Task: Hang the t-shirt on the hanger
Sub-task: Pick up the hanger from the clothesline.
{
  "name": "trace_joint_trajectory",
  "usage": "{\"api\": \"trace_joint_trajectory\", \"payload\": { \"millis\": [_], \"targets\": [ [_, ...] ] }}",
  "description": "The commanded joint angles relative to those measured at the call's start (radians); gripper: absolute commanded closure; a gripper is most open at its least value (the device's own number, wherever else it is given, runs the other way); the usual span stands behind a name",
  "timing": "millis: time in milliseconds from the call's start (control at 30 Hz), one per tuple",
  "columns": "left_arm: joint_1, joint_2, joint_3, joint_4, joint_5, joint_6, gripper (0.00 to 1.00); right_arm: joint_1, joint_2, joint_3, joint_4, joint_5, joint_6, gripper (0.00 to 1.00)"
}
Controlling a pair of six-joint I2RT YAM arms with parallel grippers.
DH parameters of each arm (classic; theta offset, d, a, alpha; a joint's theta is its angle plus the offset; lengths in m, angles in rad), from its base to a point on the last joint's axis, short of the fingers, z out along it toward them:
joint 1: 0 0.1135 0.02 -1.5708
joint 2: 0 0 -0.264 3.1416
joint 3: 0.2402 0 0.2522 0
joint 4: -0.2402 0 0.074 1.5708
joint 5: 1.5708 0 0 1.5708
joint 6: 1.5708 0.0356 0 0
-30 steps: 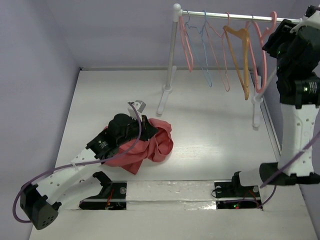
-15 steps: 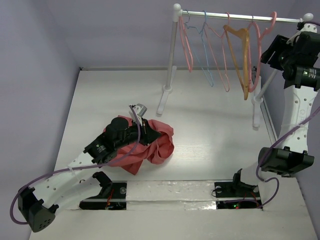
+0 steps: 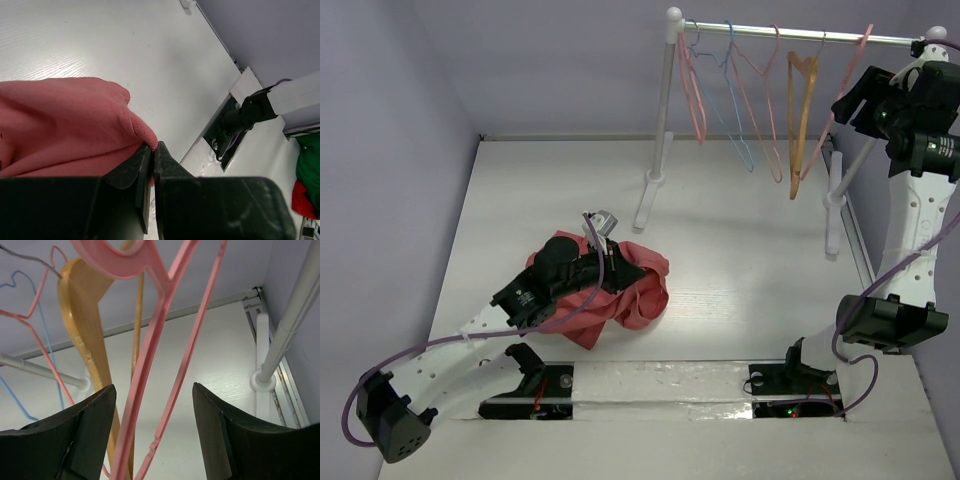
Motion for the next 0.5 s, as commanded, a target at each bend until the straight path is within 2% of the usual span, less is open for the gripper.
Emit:
{"api": "trace_joint_trajectory", "payload": {
  "millis": [0,267,467],
  "targets": [
    [-0.005,-0.004,-0.001,0.072,0.021,-0.005,1.00,0.002,0.000,0.066,0.040,-0.044,0.014,0.31],
    [-0.005,-0.004,-0.004,0.066,0.010,-0.005,1.00,0.103,0.086,0.107,-0.021,0.085,-0.015,0.31],
    [-0.005,-0.007,-0.001,0.061,0.001,-0.005,1.00,0.116,0.091,0.135,-0.026,0.177,-0.016,0.42]
  ]
}}
